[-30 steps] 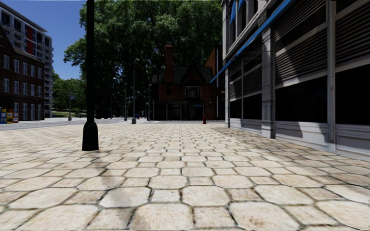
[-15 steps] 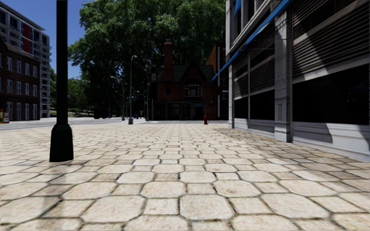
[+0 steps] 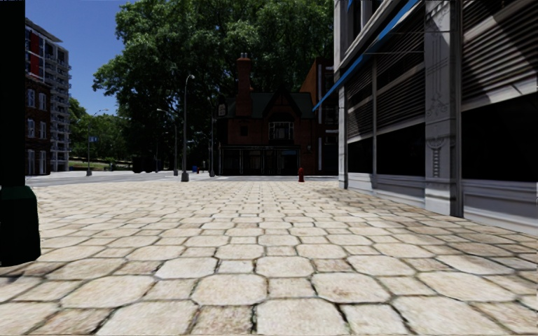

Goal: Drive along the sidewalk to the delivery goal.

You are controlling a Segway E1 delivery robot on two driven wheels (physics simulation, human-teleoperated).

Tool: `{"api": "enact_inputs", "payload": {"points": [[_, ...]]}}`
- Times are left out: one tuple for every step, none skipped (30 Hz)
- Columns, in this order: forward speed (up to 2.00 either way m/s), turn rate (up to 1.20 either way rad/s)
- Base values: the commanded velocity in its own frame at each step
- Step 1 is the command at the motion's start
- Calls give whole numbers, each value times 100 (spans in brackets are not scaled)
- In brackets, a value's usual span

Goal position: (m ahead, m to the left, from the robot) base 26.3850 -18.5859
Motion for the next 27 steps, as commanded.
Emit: {"api": "enact_inputs", "payload": {"points": [[200, 0], [200, 0], [200, 0], [200, 0], [200, 0], [200, 0], [200, 0], [200, 0], [200, 0], [200, 0], [200, 0], [200, 0], [200, 0], [200, 0], [200, 0], [200, 0], [200, 0], [200, 0], [200, 0], [200, 0], [200, 0], [200, 0], [200, 0], [200, 0], [200, 6], [200, 22], [200, 45]]}}
